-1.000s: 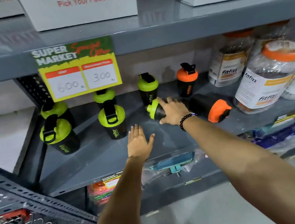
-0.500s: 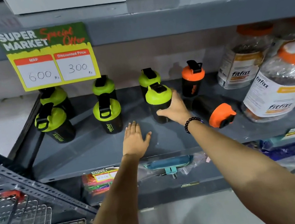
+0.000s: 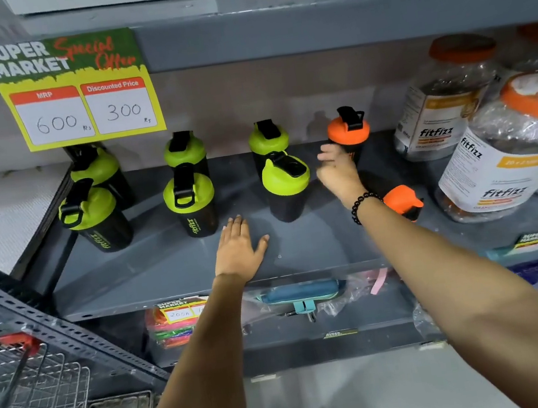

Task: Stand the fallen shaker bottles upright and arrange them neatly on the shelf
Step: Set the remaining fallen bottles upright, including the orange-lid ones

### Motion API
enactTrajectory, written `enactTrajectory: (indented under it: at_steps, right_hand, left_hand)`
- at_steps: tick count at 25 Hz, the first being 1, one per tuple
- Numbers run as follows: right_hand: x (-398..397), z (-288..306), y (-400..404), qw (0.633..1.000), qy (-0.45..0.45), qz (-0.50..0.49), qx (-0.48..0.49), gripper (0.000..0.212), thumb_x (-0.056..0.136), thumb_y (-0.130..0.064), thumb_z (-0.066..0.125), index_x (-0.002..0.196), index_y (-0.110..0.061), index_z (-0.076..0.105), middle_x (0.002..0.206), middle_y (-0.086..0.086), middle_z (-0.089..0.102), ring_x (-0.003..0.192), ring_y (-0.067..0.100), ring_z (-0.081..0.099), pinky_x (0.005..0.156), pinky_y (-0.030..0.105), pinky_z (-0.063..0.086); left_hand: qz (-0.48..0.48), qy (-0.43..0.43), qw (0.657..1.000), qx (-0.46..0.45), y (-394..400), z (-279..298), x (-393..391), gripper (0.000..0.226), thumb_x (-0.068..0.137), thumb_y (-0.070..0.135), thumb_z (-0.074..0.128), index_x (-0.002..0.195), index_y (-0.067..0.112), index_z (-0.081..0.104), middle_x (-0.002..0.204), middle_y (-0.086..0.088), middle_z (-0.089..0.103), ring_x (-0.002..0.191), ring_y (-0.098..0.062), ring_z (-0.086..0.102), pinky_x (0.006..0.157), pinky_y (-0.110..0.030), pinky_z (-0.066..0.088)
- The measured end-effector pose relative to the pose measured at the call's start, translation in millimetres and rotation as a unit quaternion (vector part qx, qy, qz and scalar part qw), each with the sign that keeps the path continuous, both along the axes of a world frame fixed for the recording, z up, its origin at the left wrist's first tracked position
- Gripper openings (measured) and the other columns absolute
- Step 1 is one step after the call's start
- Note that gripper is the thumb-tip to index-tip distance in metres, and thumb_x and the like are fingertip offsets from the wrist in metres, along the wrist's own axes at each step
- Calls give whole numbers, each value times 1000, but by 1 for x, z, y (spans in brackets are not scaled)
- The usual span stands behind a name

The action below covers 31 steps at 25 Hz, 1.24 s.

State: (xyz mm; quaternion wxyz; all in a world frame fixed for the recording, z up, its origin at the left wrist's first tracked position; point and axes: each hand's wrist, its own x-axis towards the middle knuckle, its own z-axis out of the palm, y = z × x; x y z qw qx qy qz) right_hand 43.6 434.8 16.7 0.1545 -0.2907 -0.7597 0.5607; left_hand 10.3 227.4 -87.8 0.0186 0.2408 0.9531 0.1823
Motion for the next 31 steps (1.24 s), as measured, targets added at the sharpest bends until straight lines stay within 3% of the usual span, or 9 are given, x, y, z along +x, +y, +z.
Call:
enactTrajectory:
  at_steps: [2,4,6,8,11,17,21,25,31]
  right_hand:
    - [-9,26,-10,996,28,-38,73,22,85,-14,55,100,-2,66,107,18,68,98,28,62,79,31,47]
    - [-19,49,-29,975,-47,48,214,35,84,-40,57,67,-9,60,87,18,66,86,30,62,64,34,44]
    - [-28,59,-48,922,-149,132,333,41,81,-51,59,84,-10,63,102,16,65,98,30,61,73,33,45]
    - [-35,63,-58,869,-216,167,413,42,81,-37,63,111,-7,59,121,13,61,115,33,56,89,35,46]
    - [-39,63,-59,834,-228,200,460,38,82,-10,55,120,-10,57,128,12,57,120,34,52,96,37,46]
    - [-32,47,-44,866,-73,282,405,45,78,8,50,111,-17,68,126,13,60,117,33,52,93,32,46]
    - [-26,50,-46,925,-4,172,338,33,80,-5,49,104,-16,70,119,9,66,109,33,58,90,37,51]
    - [-31,43,-53,926,-145,124,325,67,81,-58,56,131,-14,47,136,15,47,124,36,48,99,39,43]
    - [-32,41,-49,937,-145,140,284,60,77,-37,62,131,-16,47,137,13,47,124,32,49,97,35,43]
  left_hand:
    - [0,1,1000,-2,0,0,0,68,95,45,38,145,2,23,155,-15,25,146,-27,15,121,-35,11]
    - [1,3,1000,-4,0,0,1,68,95,46,37,145,2,23,155,-14,24,146,-27,15,121,-35,11]
    - [2,0,1000,-6,-1,0,1,68,95,46,37,145,3,23,156,-13,23,146,-26,14,121,-34,10]
    - [2,-1,1000,-8,-1,0,1,68,95,47,37,145,3,23,156,-13,22,146,-25,13,121,-34,10]
    - [1,-2,1000,-9,-1,0,0,69,94,48,36,145,4,22,157,-12,21,147,-25,13,121,-34,9]
    - [0,5,1000,-9,-1,0,-1,68,95,47,36,145,3,23,156,-13,22,146,-26,14,121,-35,10]
    - [-1,7,1000,-8,-1,-1,0,68,95,47,36,145,3,24,156,-13,23,146,-26,15,121,-35,11]
    - [-2,4,1000,-6,-1,-1,0,67,95,47,36,144,3,24,156,-14,23,146,-26,14,122,-35,11]
    - [0,6,1000,-1,-1,-1,0,67,94,46,38,144,2,26,155,-14,24,146,-26,15,121,-35,11]
